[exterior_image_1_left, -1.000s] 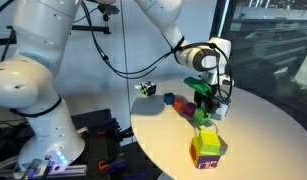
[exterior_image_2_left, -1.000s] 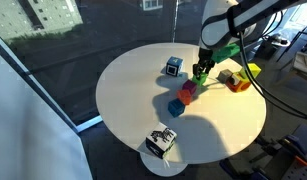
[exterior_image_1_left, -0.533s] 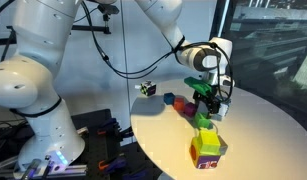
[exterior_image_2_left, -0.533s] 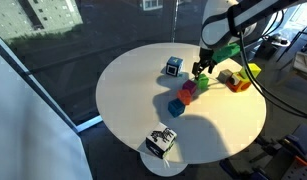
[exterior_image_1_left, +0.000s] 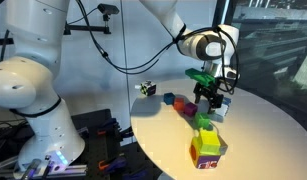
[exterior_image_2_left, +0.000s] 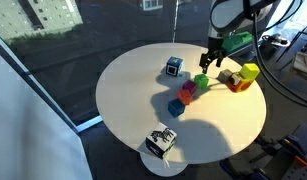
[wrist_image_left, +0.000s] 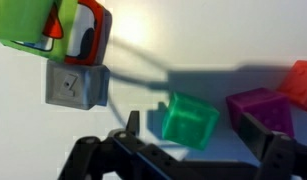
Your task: Put the green block on the table
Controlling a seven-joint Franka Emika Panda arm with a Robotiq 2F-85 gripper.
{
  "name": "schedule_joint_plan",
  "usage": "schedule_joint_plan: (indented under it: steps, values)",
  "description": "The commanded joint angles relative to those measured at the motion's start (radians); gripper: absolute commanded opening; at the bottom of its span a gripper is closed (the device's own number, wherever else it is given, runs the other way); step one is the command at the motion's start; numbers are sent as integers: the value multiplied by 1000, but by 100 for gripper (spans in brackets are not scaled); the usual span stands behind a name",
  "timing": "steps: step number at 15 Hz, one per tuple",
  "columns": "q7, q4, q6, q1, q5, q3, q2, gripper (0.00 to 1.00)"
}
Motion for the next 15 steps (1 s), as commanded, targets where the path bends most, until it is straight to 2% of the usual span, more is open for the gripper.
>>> schedule_joint_plan:
  steps: [1, 6, 15]
  values:
    - [-42, -62, -64, -22, 1, 2, -107, 100]
    - [-81, -112, -186, -43, -4, -10, -221, 100]
    - [-136, -172, -479, -67, -18, -45, -445, 100]
